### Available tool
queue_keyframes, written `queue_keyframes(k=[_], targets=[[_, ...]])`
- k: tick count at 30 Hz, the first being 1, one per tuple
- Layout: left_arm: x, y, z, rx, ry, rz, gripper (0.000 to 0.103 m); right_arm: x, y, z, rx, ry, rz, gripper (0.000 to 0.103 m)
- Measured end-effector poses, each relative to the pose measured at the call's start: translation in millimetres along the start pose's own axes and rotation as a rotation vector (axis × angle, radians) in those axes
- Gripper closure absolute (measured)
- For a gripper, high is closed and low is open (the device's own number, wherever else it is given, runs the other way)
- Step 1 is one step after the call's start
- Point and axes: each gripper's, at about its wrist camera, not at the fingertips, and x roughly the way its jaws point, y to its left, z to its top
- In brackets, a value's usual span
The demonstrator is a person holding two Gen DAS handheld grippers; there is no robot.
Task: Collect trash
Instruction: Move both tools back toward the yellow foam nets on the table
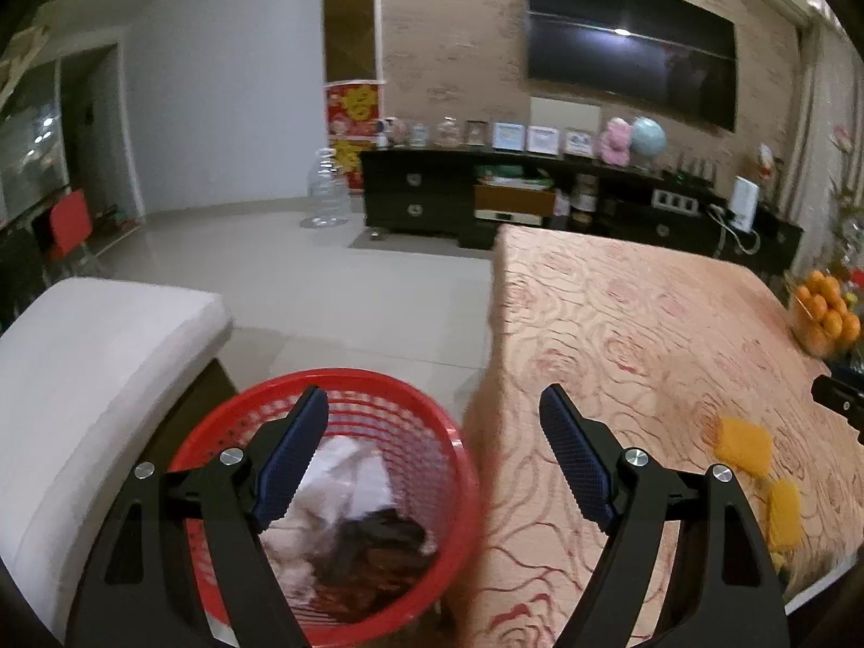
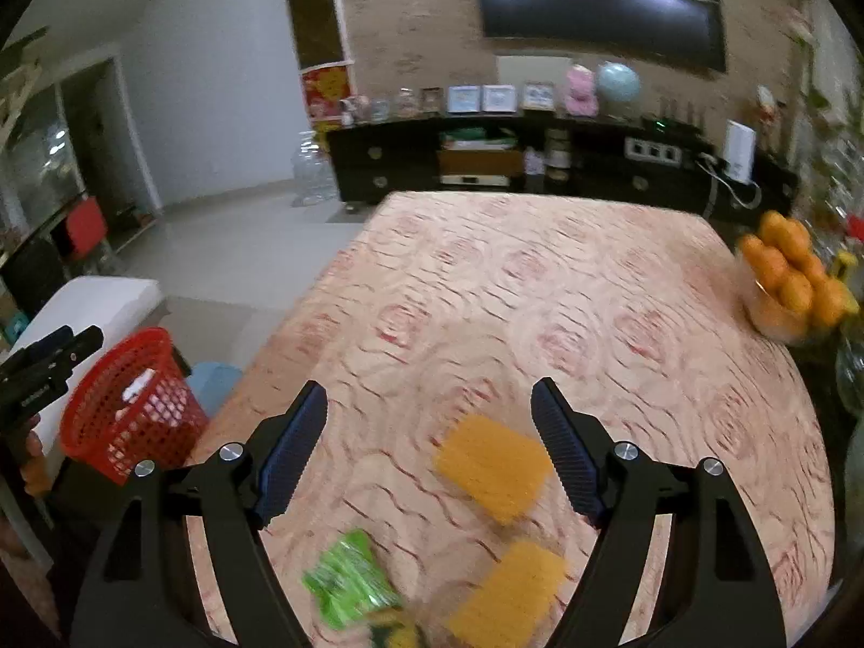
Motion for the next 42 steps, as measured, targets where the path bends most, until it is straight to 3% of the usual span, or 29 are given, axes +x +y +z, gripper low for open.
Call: queue_keyframes(k=[6, 12, 17, 23, 29, 39, 42], targets=[[5.3, -39.2, -11.6, 0.083, 0.022, -0.067, 0.025, -10.1, -35.9, -28.4, 0.075, 0.031, -0.063, 0.027], [10.8, -78.0, -28.6, 0.167, 0.07, -0.156, 0.025, -18.9, -39.7, -60.2, 0.084, 0.064, -0.066, 0.027], [13.2, -107.2, -45.4, 0.252, 0.091, -0.179, 0.025, -22.4, -25.8, -80.5, 0.037, 0.087, -0.03, 0.027], [18.5, -116.7, -55.2, 0.271, 0.124, -0.19, 0.025, -18.3, -23.5, -89.4, 0.027, 0.116, -0.029, 0.027], [23.1, -117.4, -56.7, 0.275, 0.141, -0.181, 0.025, -10.1, -10.1, -103.4, -0.025, 0.171, 0.046, 0.028], [23.5, -115.6, -55.1, 0.272, 0.141, -0.177, 0.025, 12.4, 23.0, -126.4, -0.155, 0.29, 0.092, 0.062], [23.6, -115.8, -55.2, 0.271, 0.141, -0.178, 0.025, 17.1, 24.4, -129.0, -0.168, 0.308, 0.08, 0.067]])
